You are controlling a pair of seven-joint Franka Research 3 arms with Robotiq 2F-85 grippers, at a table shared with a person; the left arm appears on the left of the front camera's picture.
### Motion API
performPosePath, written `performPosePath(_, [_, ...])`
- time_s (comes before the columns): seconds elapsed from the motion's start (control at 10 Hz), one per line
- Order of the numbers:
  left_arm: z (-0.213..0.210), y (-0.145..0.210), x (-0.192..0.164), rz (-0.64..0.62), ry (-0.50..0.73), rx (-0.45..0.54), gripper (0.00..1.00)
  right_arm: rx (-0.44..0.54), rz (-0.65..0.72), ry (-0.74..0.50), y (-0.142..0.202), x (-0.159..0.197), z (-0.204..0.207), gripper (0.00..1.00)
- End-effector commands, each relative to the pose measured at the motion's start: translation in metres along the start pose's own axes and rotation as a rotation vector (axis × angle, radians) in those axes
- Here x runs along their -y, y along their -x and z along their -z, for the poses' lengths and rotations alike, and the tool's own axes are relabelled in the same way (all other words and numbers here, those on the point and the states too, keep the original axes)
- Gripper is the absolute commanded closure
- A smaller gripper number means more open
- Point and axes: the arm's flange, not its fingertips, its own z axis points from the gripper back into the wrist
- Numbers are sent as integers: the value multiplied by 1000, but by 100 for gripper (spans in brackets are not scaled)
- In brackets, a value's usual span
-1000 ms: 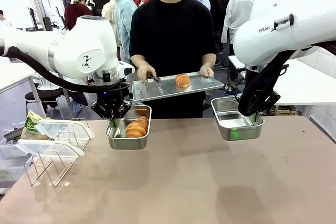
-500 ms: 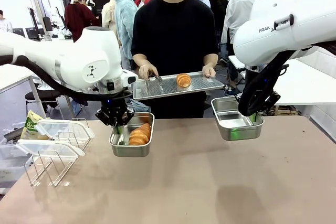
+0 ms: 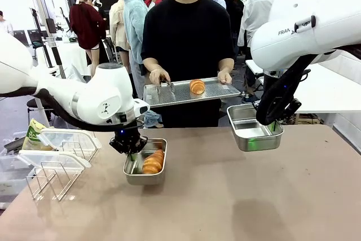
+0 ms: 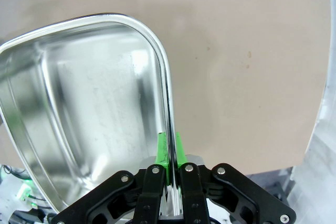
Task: Place the bread in airtight containers.
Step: Once an object is inside an Airtight Container , place the container in the center of the table.
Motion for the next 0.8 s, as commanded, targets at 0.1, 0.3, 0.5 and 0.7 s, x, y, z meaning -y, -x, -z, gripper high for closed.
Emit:
performPosePath(0.1, [8, -7, -6, -6, 8, 42, 100, 4, 0, 1, 3, 1, -1, 100])
performPosePath(0.3, [14, -10, -9, -34, 23, 55, 100, 4, 0, 1, 3, 1, -1, 100])
performPosePath(0.5, [17, -10, -11, -42, 15, 46, 100, 4, 0, 1, 3, 1, -1, 100])
performPosePath(0.7, [19, -12, -13, -56, 26, 17, 74, 4, 0, 1, 3, 1, -1, 100])
